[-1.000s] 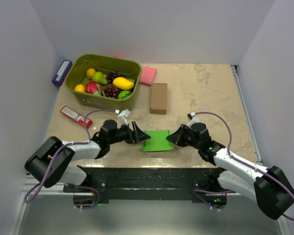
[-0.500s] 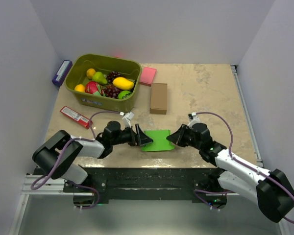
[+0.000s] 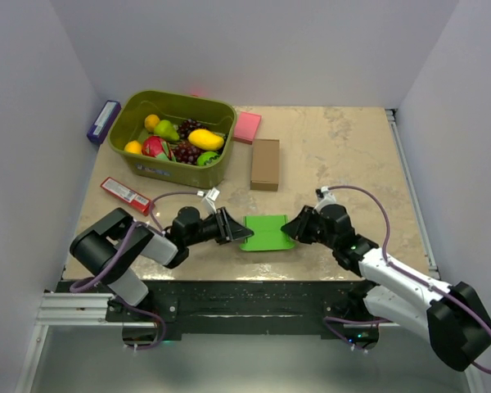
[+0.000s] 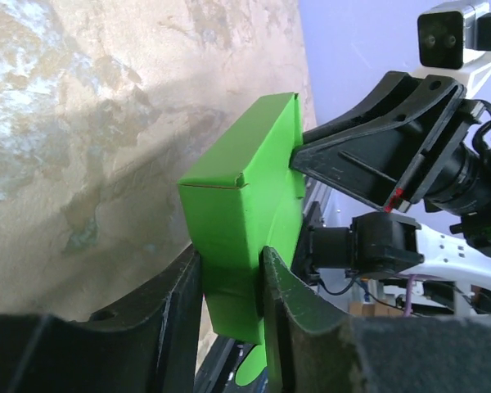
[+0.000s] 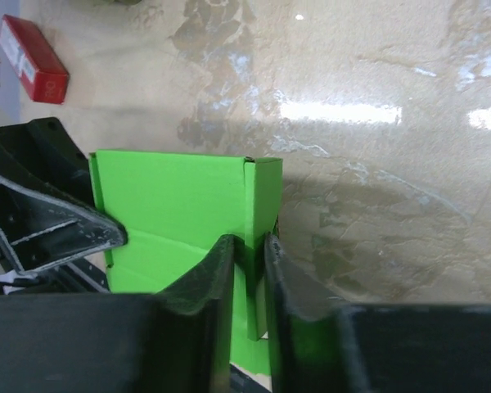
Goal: Fold the paper box
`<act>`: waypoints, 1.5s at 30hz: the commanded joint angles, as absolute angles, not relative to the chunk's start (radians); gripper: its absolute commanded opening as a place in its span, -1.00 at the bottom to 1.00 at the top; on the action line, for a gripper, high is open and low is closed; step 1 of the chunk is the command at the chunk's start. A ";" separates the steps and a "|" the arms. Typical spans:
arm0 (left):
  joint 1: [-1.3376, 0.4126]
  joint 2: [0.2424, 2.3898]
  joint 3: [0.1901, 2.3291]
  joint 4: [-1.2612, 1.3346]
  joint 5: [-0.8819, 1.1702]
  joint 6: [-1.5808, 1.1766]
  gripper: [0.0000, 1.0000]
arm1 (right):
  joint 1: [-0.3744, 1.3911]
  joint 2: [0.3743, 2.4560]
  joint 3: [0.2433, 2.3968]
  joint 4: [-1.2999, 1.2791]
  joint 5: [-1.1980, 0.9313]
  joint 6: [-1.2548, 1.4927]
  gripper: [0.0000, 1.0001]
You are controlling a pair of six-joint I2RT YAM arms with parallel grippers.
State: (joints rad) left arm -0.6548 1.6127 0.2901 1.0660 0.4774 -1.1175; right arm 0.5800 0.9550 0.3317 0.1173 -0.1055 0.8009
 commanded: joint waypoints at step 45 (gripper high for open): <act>-0.439 1.290 0.153 1.401 0.833 -1.390 -0.90 | 0.592 0.690 0.262 0.474 -0.394 1.127 0.48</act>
